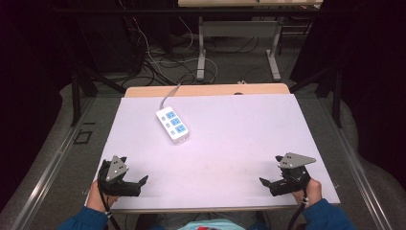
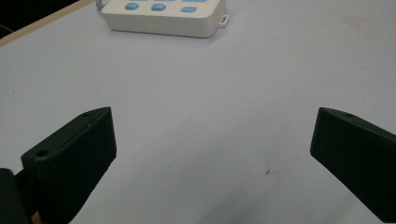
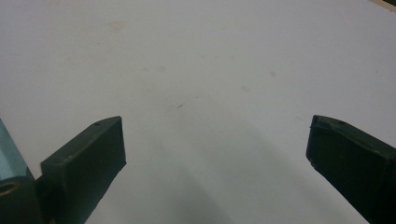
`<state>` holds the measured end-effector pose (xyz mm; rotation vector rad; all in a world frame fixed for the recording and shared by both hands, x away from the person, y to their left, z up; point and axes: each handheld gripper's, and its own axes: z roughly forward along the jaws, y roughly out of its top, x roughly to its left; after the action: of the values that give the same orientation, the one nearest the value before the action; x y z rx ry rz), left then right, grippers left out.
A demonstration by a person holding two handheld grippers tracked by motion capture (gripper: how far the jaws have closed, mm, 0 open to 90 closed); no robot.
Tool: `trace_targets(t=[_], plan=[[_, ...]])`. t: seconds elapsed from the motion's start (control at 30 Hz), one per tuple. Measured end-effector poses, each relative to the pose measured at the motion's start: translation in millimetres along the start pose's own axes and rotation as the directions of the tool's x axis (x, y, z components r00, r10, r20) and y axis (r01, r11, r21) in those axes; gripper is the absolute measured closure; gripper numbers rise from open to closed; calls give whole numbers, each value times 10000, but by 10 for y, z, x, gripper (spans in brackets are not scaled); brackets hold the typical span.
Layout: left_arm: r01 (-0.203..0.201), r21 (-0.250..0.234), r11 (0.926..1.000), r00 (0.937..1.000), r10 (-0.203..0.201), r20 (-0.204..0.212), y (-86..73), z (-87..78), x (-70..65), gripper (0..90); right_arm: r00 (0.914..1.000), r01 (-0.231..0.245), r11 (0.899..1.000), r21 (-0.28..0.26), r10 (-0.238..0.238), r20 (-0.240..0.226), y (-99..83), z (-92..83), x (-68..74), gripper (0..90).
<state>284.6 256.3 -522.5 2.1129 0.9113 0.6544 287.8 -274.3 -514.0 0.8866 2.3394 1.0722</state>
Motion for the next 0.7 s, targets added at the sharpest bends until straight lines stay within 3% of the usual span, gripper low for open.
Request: trace_targets(t=[0.57,0.7], plan=[[109,83,9999,9999,-109,-22,25,2,13,1,10000,71,10000,-25,-71,31,-7,9,-8,43],[86,140,9999,9999,-85,-73,49,19,29,1,9999,-108,9999,-4,108,47,-14,1,-10,45]])
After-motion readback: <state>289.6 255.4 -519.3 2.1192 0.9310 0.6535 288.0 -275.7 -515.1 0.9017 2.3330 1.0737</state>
